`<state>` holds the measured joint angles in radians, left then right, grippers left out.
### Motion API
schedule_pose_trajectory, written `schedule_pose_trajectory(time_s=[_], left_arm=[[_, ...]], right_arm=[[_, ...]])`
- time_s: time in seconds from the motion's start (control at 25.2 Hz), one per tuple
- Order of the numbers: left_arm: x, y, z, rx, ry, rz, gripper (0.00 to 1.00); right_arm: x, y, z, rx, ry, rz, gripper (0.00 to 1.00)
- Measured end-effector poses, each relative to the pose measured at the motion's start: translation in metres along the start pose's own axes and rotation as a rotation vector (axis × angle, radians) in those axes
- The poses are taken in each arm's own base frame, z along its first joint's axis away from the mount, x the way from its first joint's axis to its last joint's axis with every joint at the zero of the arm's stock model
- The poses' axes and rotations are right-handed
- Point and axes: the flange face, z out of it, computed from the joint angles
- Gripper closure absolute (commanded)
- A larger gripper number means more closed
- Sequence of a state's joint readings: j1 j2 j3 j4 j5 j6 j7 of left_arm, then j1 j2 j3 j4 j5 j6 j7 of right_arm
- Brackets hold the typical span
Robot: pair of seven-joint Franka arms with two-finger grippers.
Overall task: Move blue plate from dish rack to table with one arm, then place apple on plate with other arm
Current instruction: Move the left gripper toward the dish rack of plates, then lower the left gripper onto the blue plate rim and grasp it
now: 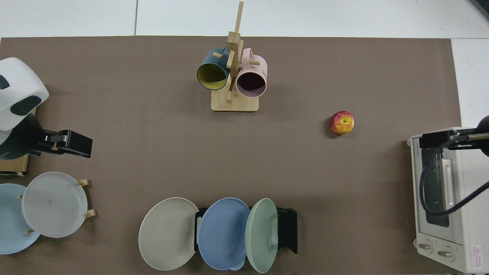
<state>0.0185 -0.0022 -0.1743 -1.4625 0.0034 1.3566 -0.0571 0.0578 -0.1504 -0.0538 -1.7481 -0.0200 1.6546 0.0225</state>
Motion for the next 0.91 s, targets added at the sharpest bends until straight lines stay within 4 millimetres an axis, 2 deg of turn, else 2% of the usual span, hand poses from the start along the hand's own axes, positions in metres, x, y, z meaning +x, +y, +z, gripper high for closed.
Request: schedule_pose_trajectory(time_s=[0.24,0.56,0.75,0.91], left_arm=[[-0.006,0.021,0.006,0.006,-0.007,0.038,0.01],[-0.031,0.050,0.048,-0.054,-0.003,0.070,0.05],[-0.046,0.073,0.084,-0.128,-0.017,0.105,0.05],[-0.061,0.103,0.133,-0.154,-0.020,0.136,0.05]], right_arm=[[0.000,0.000,0.000,0.000,0.000,0.000,0.00],[0.000,0.000,0.000,0.000,0.000,0.000,0.00],[0.000,0.000,0.000,0.000,0.000,0.000,0.00],[0.000,0.000,0.000,0.000,0.000,0.000,0.00]])
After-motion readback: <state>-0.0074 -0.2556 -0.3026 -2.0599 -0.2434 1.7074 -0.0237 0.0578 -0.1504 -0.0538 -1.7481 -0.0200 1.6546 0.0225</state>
